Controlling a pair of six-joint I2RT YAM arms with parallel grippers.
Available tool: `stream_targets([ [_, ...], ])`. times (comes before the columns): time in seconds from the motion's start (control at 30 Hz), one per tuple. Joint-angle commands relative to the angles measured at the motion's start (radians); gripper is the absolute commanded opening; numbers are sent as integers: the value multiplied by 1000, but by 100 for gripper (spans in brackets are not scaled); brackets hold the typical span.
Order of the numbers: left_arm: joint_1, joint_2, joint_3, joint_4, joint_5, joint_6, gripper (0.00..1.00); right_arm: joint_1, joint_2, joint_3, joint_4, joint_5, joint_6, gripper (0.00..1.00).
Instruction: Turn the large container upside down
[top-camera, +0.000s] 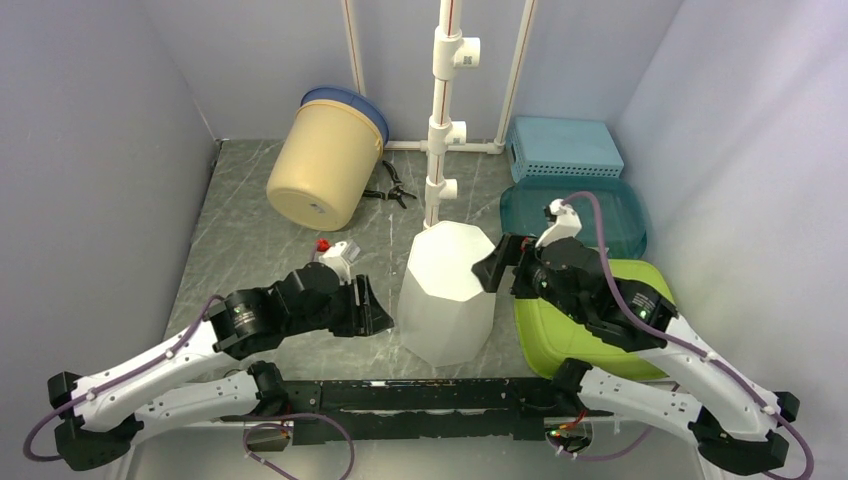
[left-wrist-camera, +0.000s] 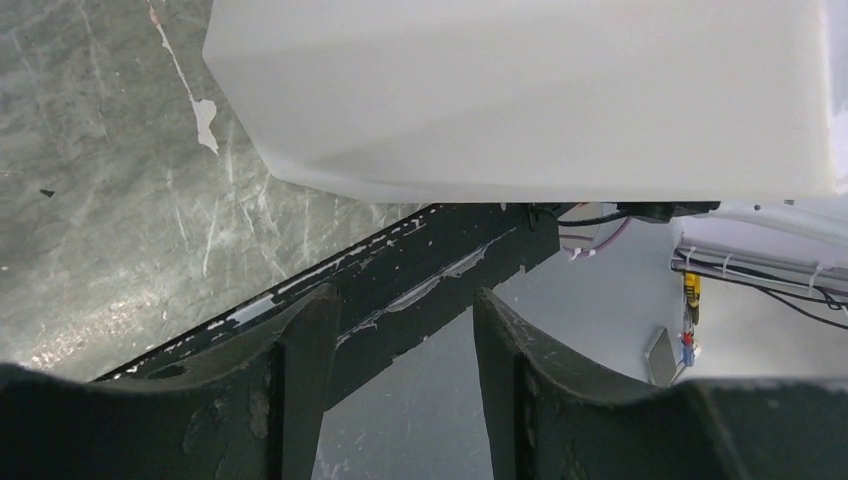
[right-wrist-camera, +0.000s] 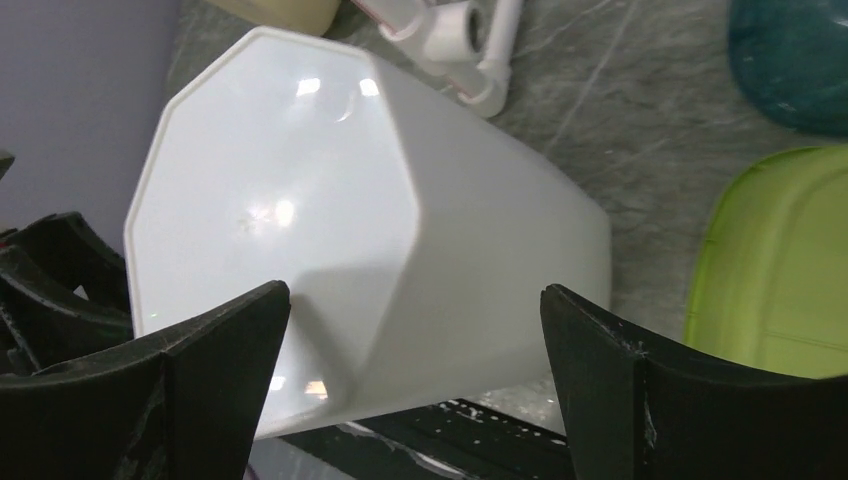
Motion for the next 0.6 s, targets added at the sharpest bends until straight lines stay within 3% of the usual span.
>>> stream_targets([
  [0.0, -4, -43, 86, -87, -35, 36, 57, 3, 37, -62, 94, -144, 0, 100],
  [0.2, -3, -134, 165, -173, -105, 37, 57, 4, 96, -170, 308, -321, 107, 100],
  [0.43, -4, -135, 283, -200, -46, 86, 59, 14, 221, -238, 570, -405, 267, 99],
  [0.57, -4, -104, 341, -133, 38, 136, 57, 76, 340, -189, 593, -247, 329, 97],
])
